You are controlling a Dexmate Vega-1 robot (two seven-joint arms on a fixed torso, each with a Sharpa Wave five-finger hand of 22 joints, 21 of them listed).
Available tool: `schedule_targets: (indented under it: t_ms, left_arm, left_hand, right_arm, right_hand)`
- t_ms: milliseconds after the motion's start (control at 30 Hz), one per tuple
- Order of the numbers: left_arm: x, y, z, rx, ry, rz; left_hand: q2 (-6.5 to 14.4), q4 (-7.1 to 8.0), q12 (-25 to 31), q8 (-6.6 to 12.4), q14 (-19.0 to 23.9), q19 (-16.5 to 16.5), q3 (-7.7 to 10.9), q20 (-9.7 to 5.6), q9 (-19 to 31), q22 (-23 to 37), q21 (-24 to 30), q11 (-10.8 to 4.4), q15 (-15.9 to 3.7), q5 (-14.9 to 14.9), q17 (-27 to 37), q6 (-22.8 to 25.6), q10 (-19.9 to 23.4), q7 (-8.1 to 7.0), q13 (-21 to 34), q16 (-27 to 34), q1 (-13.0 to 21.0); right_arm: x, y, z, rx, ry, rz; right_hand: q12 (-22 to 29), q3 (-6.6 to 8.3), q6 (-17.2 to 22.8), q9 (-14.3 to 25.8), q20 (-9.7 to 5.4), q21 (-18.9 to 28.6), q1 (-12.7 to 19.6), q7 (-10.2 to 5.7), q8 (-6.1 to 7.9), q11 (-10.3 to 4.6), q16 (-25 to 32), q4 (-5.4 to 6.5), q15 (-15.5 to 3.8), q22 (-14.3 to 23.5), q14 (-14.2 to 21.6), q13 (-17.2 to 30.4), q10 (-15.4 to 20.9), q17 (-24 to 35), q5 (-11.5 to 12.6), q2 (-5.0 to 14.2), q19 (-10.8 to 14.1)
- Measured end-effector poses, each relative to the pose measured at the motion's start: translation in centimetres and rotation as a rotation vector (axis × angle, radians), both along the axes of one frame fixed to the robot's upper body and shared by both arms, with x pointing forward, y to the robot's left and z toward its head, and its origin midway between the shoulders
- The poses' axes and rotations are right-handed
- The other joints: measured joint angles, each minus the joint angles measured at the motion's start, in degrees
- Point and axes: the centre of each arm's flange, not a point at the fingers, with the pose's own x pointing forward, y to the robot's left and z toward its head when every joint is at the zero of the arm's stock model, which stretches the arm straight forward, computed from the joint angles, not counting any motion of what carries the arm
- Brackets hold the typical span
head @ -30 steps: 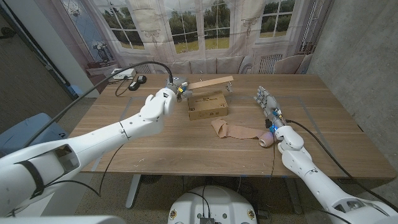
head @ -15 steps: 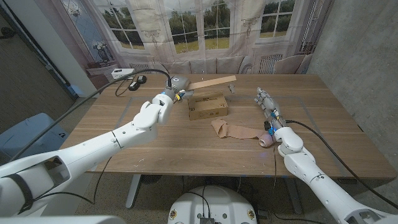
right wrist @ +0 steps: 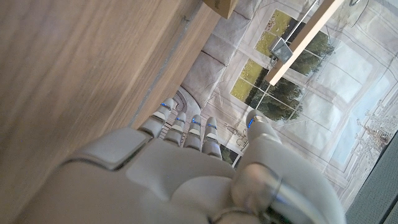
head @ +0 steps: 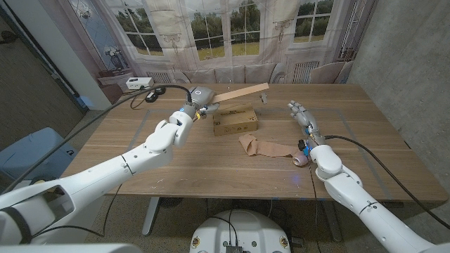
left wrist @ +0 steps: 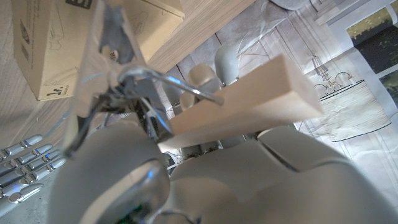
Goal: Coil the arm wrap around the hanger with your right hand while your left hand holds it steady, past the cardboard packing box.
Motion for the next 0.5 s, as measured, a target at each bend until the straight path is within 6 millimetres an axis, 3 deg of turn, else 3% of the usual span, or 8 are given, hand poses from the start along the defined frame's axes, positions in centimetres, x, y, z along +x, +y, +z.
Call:
schedule_targets:
  t_ms: [500]
  left_arm:
    - [0.3, 0.3, -0.1, 0.026, -0.019, -0.047]
  left_hand:
    - [0.0, -0.4, 0.0, 0.79, 0.0, 0.0, 0.54, 0.0, -0.2, -0.4, 0.0, 0.01, 0.01, 0.4, -0.4, 0.0, 0.0, -0.01, 0.0, 0.0, -1.3]
  right_arm:
    - [-2.5, 0.1, -0.7, -0.117, 0.037, -0.176]
  right_hand:
    - [0.0, 0.23, 0.0, 0.3, 0.0, -0.4, 0.7, -0.04, 0.0, 0.0, 0.0, -0.23, -0.31, 0.0, 0.3, 0.2, 0.0, 0.0, 0.0, -0.22, 0.0]
